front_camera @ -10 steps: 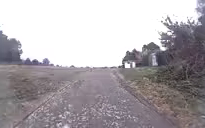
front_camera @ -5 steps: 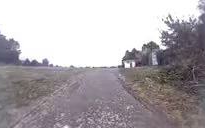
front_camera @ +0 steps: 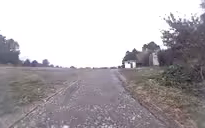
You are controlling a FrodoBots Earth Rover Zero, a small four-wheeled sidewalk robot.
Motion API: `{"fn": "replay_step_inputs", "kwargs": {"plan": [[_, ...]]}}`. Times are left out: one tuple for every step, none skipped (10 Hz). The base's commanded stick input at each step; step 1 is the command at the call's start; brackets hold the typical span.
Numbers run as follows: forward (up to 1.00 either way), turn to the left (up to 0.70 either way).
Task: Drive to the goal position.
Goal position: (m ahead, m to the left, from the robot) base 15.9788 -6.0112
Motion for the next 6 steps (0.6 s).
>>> {"fn": "replay_step_inputs", "kwargs": {"plan": [[0.6, 0.0], [0.6, 0.0], [0.6, 0.0], [0.6, 0.0], [0.6, 0.0], [0.6, 0.0]]}}
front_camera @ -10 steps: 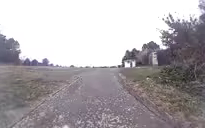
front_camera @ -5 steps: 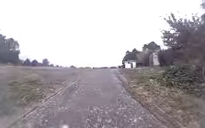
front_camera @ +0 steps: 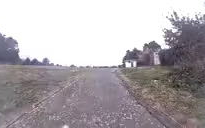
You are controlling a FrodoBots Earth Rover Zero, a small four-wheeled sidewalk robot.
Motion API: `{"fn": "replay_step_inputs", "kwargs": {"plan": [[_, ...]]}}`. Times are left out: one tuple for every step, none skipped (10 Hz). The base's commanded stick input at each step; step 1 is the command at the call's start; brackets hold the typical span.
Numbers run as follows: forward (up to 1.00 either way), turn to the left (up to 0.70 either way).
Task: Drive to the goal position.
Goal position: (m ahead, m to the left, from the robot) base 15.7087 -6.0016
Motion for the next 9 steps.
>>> {"fn": "replay_step_inputs", "kwargs": {"plan": [[0.6, -0.15], [0.6, -0.15], [0.6, -0.15], [0.6, -0.15], [0.6, -0.15], [0.6, -0.15], [0.6, -0.15], [0.6, -0.14], [0.6, -0.12]]}}
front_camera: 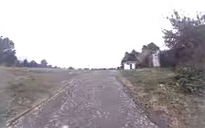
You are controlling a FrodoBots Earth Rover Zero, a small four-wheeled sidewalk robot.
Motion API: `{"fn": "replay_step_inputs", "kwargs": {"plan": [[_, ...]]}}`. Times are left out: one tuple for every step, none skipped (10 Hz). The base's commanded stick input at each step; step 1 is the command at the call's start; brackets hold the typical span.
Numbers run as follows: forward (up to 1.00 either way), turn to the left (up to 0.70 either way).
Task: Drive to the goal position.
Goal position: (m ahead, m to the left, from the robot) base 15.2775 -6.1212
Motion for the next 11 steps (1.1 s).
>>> {"fn": "replay_step_inputs", "kwargs": {"plan": [[0.6, -0.1], [0.6, -0.08], [0.6, 0.0], [0.6, 0.0], [0.6, 0.0], [0.6, 0.0], [0.6, 0.0], [0.6, 0.0], [0.6, 0.0], [0.6, 0.0], [0.6, 0.0]]}}
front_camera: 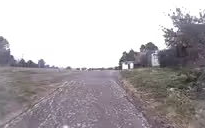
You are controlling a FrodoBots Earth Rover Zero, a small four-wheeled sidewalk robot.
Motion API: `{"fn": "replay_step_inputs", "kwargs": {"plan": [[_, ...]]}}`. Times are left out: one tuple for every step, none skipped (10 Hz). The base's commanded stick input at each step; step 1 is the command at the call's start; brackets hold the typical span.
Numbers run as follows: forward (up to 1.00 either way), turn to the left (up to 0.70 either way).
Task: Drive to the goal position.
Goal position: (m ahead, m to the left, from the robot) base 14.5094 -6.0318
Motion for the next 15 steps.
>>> {"fn": "replay_step_inputs", "kwargs": {"plan": [[0.6, 0.0], [0.6, 0.0], [0.6, 0.0], [0.6, 0.0], [0.6, 0.0], [0.6, 0.0], [0.6, 0.0], [0.6, 0.0], [0.6, 0.0], [0.6, 0.0], [0.6, 0.0], [0.6, 0.0], [0.6, 0.0], [0.6, 0.0], [0.6, 0.0]]}}
